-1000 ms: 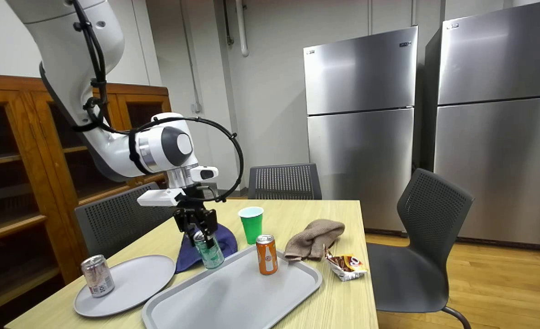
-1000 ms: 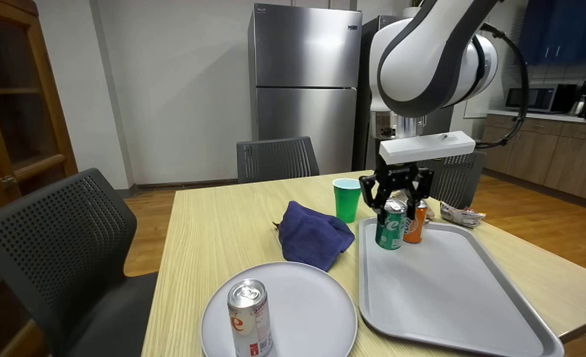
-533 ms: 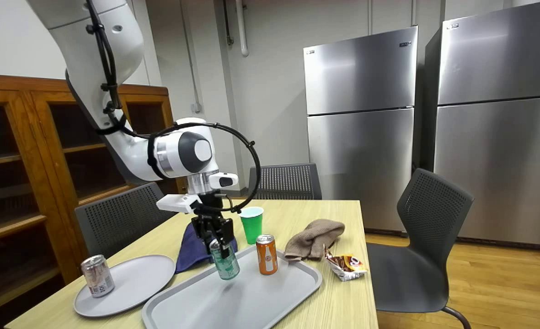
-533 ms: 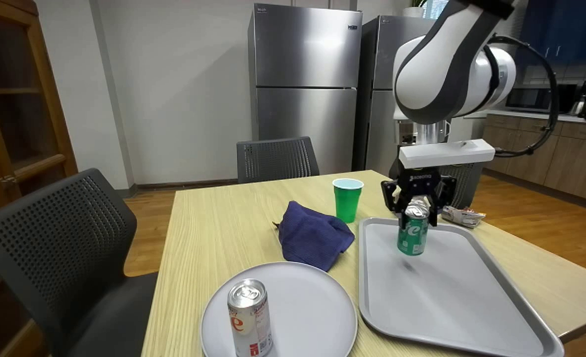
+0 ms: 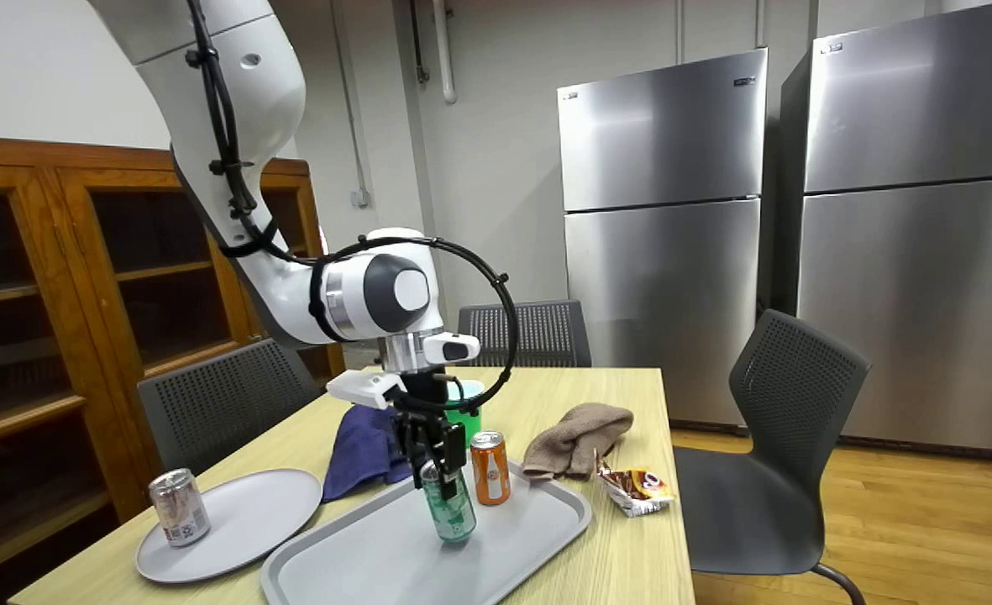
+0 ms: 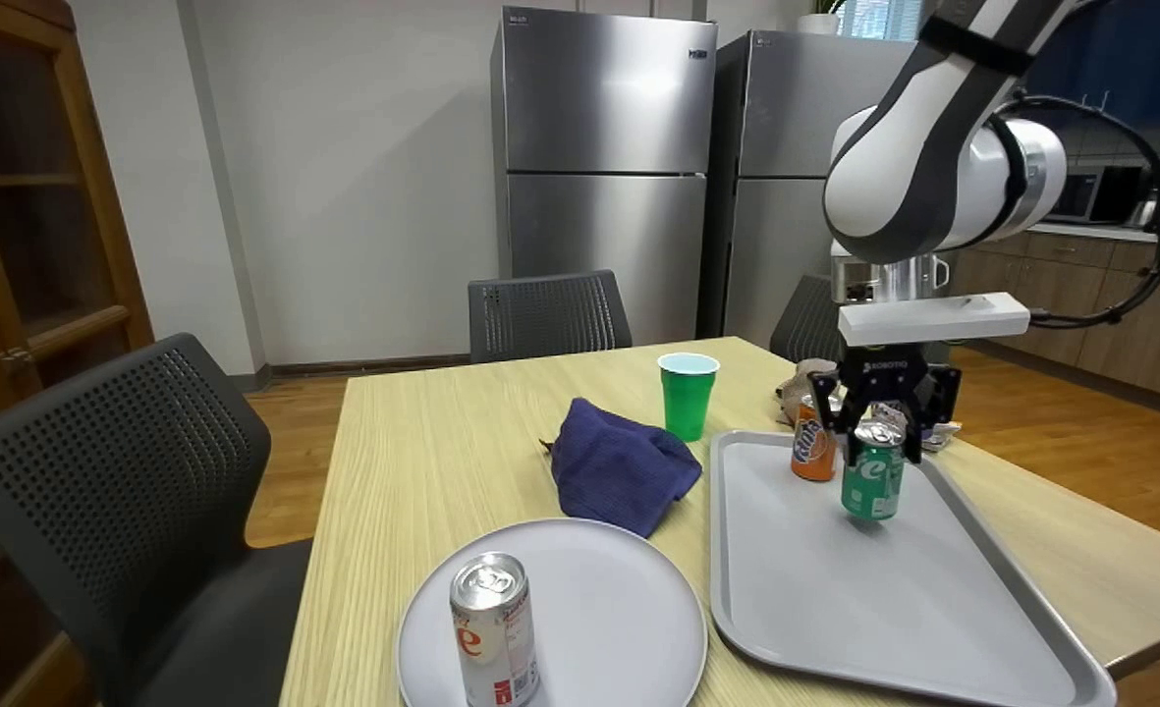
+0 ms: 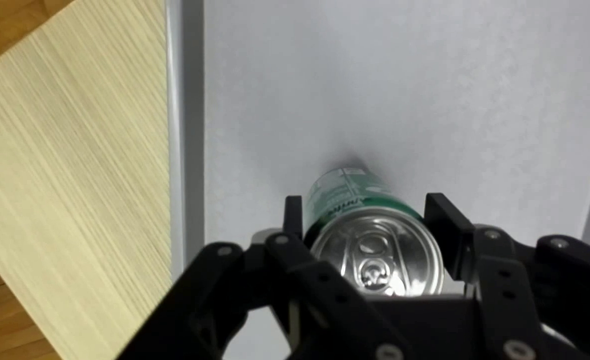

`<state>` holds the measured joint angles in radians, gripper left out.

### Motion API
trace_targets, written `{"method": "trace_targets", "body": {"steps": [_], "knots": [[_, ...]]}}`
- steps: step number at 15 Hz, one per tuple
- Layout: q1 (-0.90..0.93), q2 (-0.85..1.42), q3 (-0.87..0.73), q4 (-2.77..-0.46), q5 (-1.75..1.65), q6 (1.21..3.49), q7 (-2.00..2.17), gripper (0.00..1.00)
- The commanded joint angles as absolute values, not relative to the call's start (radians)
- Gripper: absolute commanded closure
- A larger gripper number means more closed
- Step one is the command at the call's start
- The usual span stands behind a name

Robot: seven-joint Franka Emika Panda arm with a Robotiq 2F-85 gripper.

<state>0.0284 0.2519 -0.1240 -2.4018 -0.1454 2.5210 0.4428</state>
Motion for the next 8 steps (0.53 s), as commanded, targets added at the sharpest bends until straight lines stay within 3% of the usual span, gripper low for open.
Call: {"method": "trace_targets", "body": {"steps": [1, 6, 7, 8], "knots": [[-0.002, 0.267, -0.133, -2.368, -0.102, 2.470, 0.398, 0.62], [-0.022, 0.294, -0.148, -2.347, -0.069, 2.443, 0.386, 0.62], [-0.023, 0.292, -0.153, -2.345, -0.076, 2.444, 0.384, 0.12], [-0.023, 0.291, -0.156, -2.344, -0.079, 2.443, 0.386, 0.11]]}}
